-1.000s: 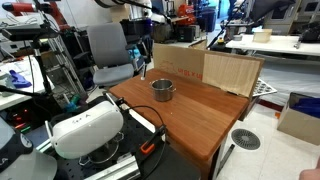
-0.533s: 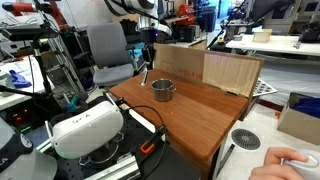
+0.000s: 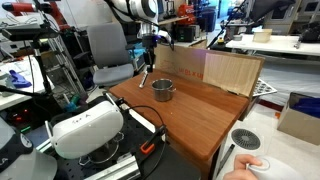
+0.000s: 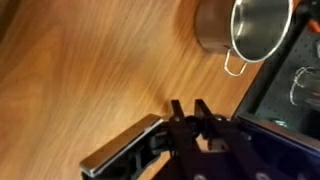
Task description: Put the marker on the desk
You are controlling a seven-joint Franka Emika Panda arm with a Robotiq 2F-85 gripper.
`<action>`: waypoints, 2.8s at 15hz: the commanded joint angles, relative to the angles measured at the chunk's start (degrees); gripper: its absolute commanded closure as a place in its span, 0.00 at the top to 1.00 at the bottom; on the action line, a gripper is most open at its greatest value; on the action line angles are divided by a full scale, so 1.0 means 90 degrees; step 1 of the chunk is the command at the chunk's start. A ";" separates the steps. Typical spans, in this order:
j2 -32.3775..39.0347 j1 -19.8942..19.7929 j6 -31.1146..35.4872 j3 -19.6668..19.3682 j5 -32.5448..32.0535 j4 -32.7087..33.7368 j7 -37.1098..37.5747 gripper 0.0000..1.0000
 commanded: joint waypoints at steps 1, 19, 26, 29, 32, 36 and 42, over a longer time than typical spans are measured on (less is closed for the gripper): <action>0.0614 0.0109 -0.0583 -0.0003 -0.0261 0.0860 0.0209 0.05; 0.1100 0.0061 -0.0574 0.0013 -0.0613 0.1496 0.0191 1.00; 0.0458 -0.0032 -0.0067 0.0104 -0.0619 0.0787 0.0185 1.00; -0.0065 -0.0086 0.0275 0.0140 -0.0601 0.0201 0.0208 1.00; -0.0695 -0.0159 0.0696 0.0163 -0.0566 -0.0537 0.0216 1.00; -0.1611 -0.0268 0.1271 0.0193 -0.0468 -0.1553 0.0188 1.00; -0.2821 -0.0343 0.1653 0.0164 -0.0172 -0.2520 0.0134 1.00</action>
